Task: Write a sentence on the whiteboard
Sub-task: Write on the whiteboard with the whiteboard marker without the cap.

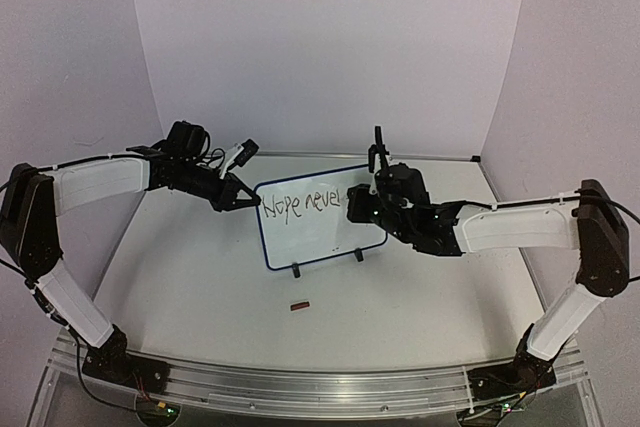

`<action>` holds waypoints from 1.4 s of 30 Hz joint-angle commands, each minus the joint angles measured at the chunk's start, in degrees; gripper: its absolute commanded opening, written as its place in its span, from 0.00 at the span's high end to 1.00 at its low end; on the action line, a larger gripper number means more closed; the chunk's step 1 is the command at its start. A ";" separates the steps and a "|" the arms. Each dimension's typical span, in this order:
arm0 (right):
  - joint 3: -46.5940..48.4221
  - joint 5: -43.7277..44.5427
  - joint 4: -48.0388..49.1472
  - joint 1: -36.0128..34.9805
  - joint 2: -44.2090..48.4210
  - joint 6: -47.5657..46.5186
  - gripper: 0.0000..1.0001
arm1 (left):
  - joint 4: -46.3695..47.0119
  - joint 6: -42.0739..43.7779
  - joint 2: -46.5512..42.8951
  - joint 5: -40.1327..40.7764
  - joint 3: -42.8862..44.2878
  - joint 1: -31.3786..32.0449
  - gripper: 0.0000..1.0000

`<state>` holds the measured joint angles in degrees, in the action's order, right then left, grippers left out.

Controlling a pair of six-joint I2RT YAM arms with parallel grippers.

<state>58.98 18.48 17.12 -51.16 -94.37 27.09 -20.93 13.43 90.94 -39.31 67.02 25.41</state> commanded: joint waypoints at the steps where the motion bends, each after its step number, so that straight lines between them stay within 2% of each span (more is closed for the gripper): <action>1: 0.26 1.23 3.12 0.09 2.59 0.55 1.00 | -0.42 2.39 1.09 3.76 0.04 0.28 1.00; 33: -0.45 6.17 3.64 0.16 2.91 0.05 1.00 | -0.50 2.40 0.96 3.75 0.12 0.26 1.00; 42: -0.36 4.80 3.51 0.13 3.38 -0.22 1.00 | -0.50 2.40 0.88 3.74 0.10 0.28 1.00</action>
<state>58.96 22.04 19.65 -51.16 -93.34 27.08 -20.93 13.45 90.94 -39.31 67.02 25.43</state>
